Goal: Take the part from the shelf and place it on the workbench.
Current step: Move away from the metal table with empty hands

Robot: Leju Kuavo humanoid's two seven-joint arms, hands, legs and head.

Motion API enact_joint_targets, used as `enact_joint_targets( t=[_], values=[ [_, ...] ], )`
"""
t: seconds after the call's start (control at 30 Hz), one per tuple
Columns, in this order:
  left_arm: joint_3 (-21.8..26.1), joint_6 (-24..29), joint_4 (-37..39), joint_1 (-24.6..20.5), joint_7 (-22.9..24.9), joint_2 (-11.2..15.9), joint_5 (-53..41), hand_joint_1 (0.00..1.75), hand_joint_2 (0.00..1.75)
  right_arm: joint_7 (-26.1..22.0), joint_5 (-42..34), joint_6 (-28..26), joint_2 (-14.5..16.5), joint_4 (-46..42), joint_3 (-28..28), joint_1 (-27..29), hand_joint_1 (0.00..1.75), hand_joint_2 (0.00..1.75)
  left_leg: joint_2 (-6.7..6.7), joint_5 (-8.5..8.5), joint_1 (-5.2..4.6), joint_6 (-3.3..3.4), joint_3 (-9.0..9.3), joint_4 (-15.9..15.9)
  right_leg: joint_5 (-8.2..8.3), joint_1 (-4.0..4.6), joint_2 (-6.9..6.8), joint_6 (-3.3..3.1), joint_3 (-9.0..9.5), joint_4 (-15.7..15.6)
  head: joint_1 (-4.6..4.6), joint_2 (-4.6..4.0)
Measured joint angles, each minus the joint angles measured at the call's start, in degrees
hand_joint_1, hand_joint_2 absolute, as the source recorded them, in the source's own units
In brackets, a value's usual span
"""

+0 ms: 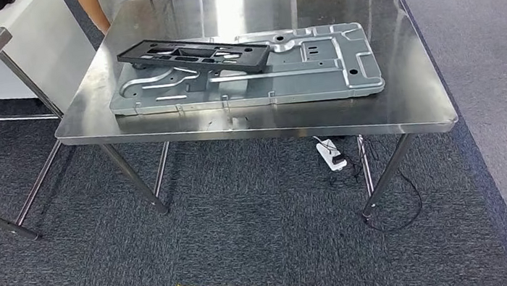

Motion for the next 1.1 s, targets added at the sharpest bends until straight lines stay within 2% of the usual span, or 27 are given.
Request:
enact_joint_targets(
  t=[0.03, 0.07, 0.1, 0.13, 0.17, 0.2, 0.23, 0.27, 0.37, 0.4, 0.43, 0.47, 0.53, 0.57, 0.6, 0.63, 0.67, 0.7, 0.73, 0.8, 0.83, 0.9, 0.93, 0.97, 1.0, 1.07, 1.1],
  values=[
    [0.00, 0.07, 0.00, 0.20, 0.00, -0.02, 0.16, 0.00, 0.00, -0.11, -0.52, 0.36, -0.09, 0.01, -0.01, 0.00, 0.00, 0.00, 0.00, -1.73, 0.03, -0.04, -0.80, 3.13, 0.46, 0.19, -0.01, -0.14, -0.66, 0.01, -0.03, -0.01],
    [0.00, 0.13, 0.00, 0.39, 0.00, -0.03, 0.30, 0.00, 0.00, -0.10, -1.10, 0.89, -0.19, 0.03, -0.03, 0.01, 0.00, 0.00, 0.00, -2.40, 0.04, 0.04, -0.90, 4.92, 0.95, 0.40, -0.01, -0.21, -1.33, 0.03, -0.04, -0.01],
    [0.00, 0.19, 0.00, 0.54, 0.02, -0.04, 0.44, 0.00, 0.00, -0.05, -1.61, 1.50, -0.29, 0.04, -0.07, 0.01, 0.00, 0.00, -0.02, -1.89, 0.00, 0.27, 0.03, 4.67, 1.46, 0.62, 0.01, -0.24, -2.00, 0.04, -0.04, -0.01],
    [0.00, 0.26, 0.00, 0.64, 0.11, -0.05, 0.60, 0.00, 0.00, 0.00, -1.97, 2.09, -0.38, 0.06, -0.10, 0.02, 0.00, 0.00, -0.04, -0.60, -0.10, 0.66, 1.95, 2.47, 1.98, 0.84, 0.04, -0.24, -2.64, 0.04, -0.05, -0.01],
    [0.00, 0.32, 0.00, 0.66, 0.56, -0.07, 0.78, 0.00, 0.00, 0.02, -2.11, 2.60, -0.43, 0.07, -0.13, 0.00, 0.00, 0.00, -0.08, 0.75, -0.29, 1.25, 4.80, -1.31, 2.53, 1.00, 0.08, -0.22, -3.20, 0.06, -0.04, -0.01],
    [0.00, 0.43, 0.00, 0.60, 1.39, -0.11, 0.95, 0.00, 0.00, 0.03, -2.04, 3.01, -0.46, 0.08, -0.15, 0.00, 0.00, 0.00, -0.07, 1.48, -0.55, 1.88, 7.76, -5.61, 3.05, 1.19, 0.09, -0.10, -3.70, 0.08, -0.04, -0.01],
    [0.00, 0.65, 0.00, 0.53, 2.56, -0.31, 1.13, 0.00, 0.00, 0.03, -1.87, 3.26, -0.49, 0.09, -0.15, 0.01, 0.00, 0.00, -0.02, 2.02, -0.83, 2.34, 9.90, -8.84, 3.58, 1.23, 0.05, 0.12, -3.94, 0.00, 0.00, -0.01],
    [0.00, 0.92, 0.00, 0.46, 3.85, -0.56, 1.31, 0.00, 0.44, 0.07, -1.73, 3.45, -0.52, 0.11, -0.15, 0.01, 0.00, 0.00, 0.00, 2.12, -1.11, 2.69, 11.15, -11.07, 4.07, 1.16, -0.03, 0.42, -4.03, -0.10, -0.03, -0.01],
    [0.00, 1.74, 0.00, 0.70, 6.20, -1.61, 1.91, 0.00, 1.75, 1.02, -2.47, 4.60, -0.76, 0.23, -0.18, -0.01, 0.00, 0.00, 0.15, 3.51, -1.33, 3.32, 10.78, -12.51, 5.52, 0.83, -0.15, 1.52, -3.93, -0.85, -0.37, -0.01],
    [0.00, 1.87, 0.00, 0.83, 6.51, -1.93, 2.10, 0.00, 1.75, 1.40, -2.74, 4.95, -0.87, 0.30, -0.20, 0.02, 0.00, 0.00, 0.23, 4.41, -1.20, 3.66, 10.44, -12.99, 4.87, 0.76, -0.13, 1.86, -4.14, -0.64, -0.36, 0.00],
    [0.00, 1.99, 0.00, 0.94, 6.70, -2.24, 2.25, 0.00, 1.75, 1.65, -2.72, 5.04, -0.98, 0.37, -0.22, 0.09, 0.00, 0.00, 0.34, 5.37, -1.01, 4.07, 10.00, -13.53, 3.14, 0.70, -0.09, 2.16, -4.57, 0.39, -0.24, 0.00],
    [0.00, 2.09, 0.00, 1.02, 6.81, -2.53, 2.39, 0.00, 1.75, 1.74, -2.51, 4.91, -1.08, 0.43, -0.23, 0.11, 0.00, 0.00, 0.43, 6.30, -0.88, 4.31, 9.37, -13.89, 0.28, 0.56, -0.07, 2.41, -5.24, 2.62, -0.10, 0.00],
    [0.00, 2.27, 0.00, 1.15, 6.96, -2.88, 2.60, 0.00, 1.75, 1.71, -1.98, 4.37, -1.20, 0.44, -0.23, 0.09, 0.00, 0.00, 0.41, 7.77, -0.83, 4.56, 7.75, -14.03, -6.04, 0.34, -0.08, 2.93, -6.55, 9.38, 0.13, -0.01],
    [0.00, 2.32, 0.00, 1.22, 7.05, -3.04, 2.65, 0.00, 1.75, 1.69, -1.79, 4.15, -1.31, 0.45, -0.23, 0.07, 0.00, 0.00, 0.43, 8.45, -0.82, 4.41, 6.80, -13.94, -7.58, 0.21, -0.09, 3.21, -6.72, 12.44, 0.13, -0.01],
    [0.00, 2.37, 0.00, 1.28, 7.15, -3.18, 2.69, 0.00, 1.75, 1.68, -1.66, 4.04, -1.45, 0.46, -0.23, 0.08, 0.00, 0.00, 0.45, 9.05, -0.77, 4.26, 5.80, -13.76, -7.56, 0.06, -0.09, 3.48, -6.23, 14.16, 0.12, -0.01],
    [0.00, 2.41, 0.00, 1.35, 7.26, -3.35, 2.71, 0.00, 1.75, 1.67, -1.57, 4.10, -1.56, 0.46, -0.22, 0.07, 0.00, 0.00, 0.48, 9.57, -0.66, 4.02, 4.74, -13.44, -6.25, -0.11, -0.11, 3.75, -4.91, 14.19, 0.11, -0.01],
    [0.00, 2.46, 0.00, 1.41, 7.38, -3.49, 2.74, 0.00, 1.75, 1.67, -1.49, 4.26, -1.66, 0.47, -0.22, 0.06, 0.00, 0.00, 0.49, 9.97, -0.53, 3.75, 3.78, -13.04, -4.53, -0.28, -0.13, 3.99, -3.10, 12.93, 0.11, -0.01],
    [0.00, 2.50, 0.00, 1.46, 7.52, -3.65, 2.74, 0.00, 1.75, 1.68, -1.47, 4.63, -1.74, 0.47, -0.22, 0.01, 0.00, 0.00, 0.50, 10.27, -0.38, 3.44, 2.84, -12.45, -3.21, -0.48, -0.19, 4.23, -0.48, 10.24, 0.11, -0.01],
    [0.00, 2.54, 0.00, 1.49, 7.64, -3.78, 2.71, 0.00, 1.75, 1.68, -1.56, 5.30, -1.79, 0.47, -0.21, -0.10, 0.00, 0.00, 0.49, 10.52, -0.35, 3.09, 1.93, -11.67, -3.34, -0.52, -0.22, 4.43, 2.50, 6.52, 0.16, -0.01],
    [0.00, 2.56, 0.00, 1.48, 7.79, -4.02, 2.61, 0.00, 1.75, 1.65, -2.24, 7.47, -1.84, 0.47, -0.21, -0.28, 0.00, 0.00, 0.47, 10.93, -0.42, 2.39, 0.88, -10.29, -5.23, -0.40, -0.14, 3.96, 6.61, 0.71, 0.16, -0.01],
    [0.00, 2.52, 0.00, 1.43, 7.78, -4.10, 2.51, 0.00, 1.75, 1.58, -2.80, 8.86, -1.84, 0.47, -0.21, -0.31, 0.00, 0.00, 0.45, 11.21, -0.46, 2.02, 0.70, -9.93, -6.18, -0.19, -0.08, 3.50, 7.29, -0.64, 0.17, -0.01],
    [0.00, 2.34, 0.00, 1.34, 7.01, -4.19, 2.14, 0.00, 1.75, 1.37, -3.88, 11.25, -1.70, 0.48, -0.21, -0.25, 0.00, 0.00, 0.37, 11.77, -0.29, 1.30, 0.64, -9.87, -5.93, -0.05, -0.12, 2.38, 6.78, -0.73, 0.25, -0.01],
    [0.00, 2.14, 0.00, 1.29, 5.74, -4.15, 1.88, 0.00, 1.75, 1.25, -4.43, 12.23, -1.56, 0.48, -0.22, -0.28, 0.00, 0.00, 0.27, 11.26, -0.15, 0.91, 0.27, -9.58, -5.49, -0.01, -0.20, 1.77, 6.36, -0.65, 0.22, -0.01],
    [0.00, 1.82, 0.00, 1.27, 3.98, -4.02, 1.62, 0.00, 1.75, 1.13, -4.93, 12.90, -1.39, 0.48, -0.23, -0.32, 0.00, 0.00, 0.19, 9.79, -0.05, 0.53, -0.34, -8.54, -4.94, -0.02, -0.28, 1.19, 5.81, -0.66, 0.18, -0.01],
    [0.00, 1.37, 0.00, 1.20, 1.94, -3.82, 1.37, 0.00, 1.75, 1.00, -5.45, 13.45, -1.21, 0.48, -0.24, -0.34, 0.00, 0.00, 0.10, 7.46, 0.03, 0.23, -1.20, -6.55, -4.35, -0.02, -0.36, 0.71, 5.12, -0.66, 0.08, 0.00],
    [-0.01, 0.34, 0.00, 0.90, -1.48, -3.30, 0.86, 0.00, 1.75, 0.67, -6.58, 14.43, -0.90, 0.47, -0.31, -0.32, 0.00, 0.00, 0.04, 2.05, 0.06, -0.13, -3.12, -0.03, -3.10, 0.17, -0.41, 0.17, 3.51, -0.62, -0.05, 0.00],
    [-0.03, -0.09, 0.00, 0.65, -2.41, -3.08, 0.56, 0.00, 1.75, 0.49, -7.16, 14.97, -0.70, 0.47, -0.39, -0.29, 0.00, 0.00, 0.03, 0.52, 0.06, -0.12, -3.70, 3.21, -2.48, 0.33, -0.40, 0.04, 2.71, -0.57, -0.08, 0.00]
  ],
)
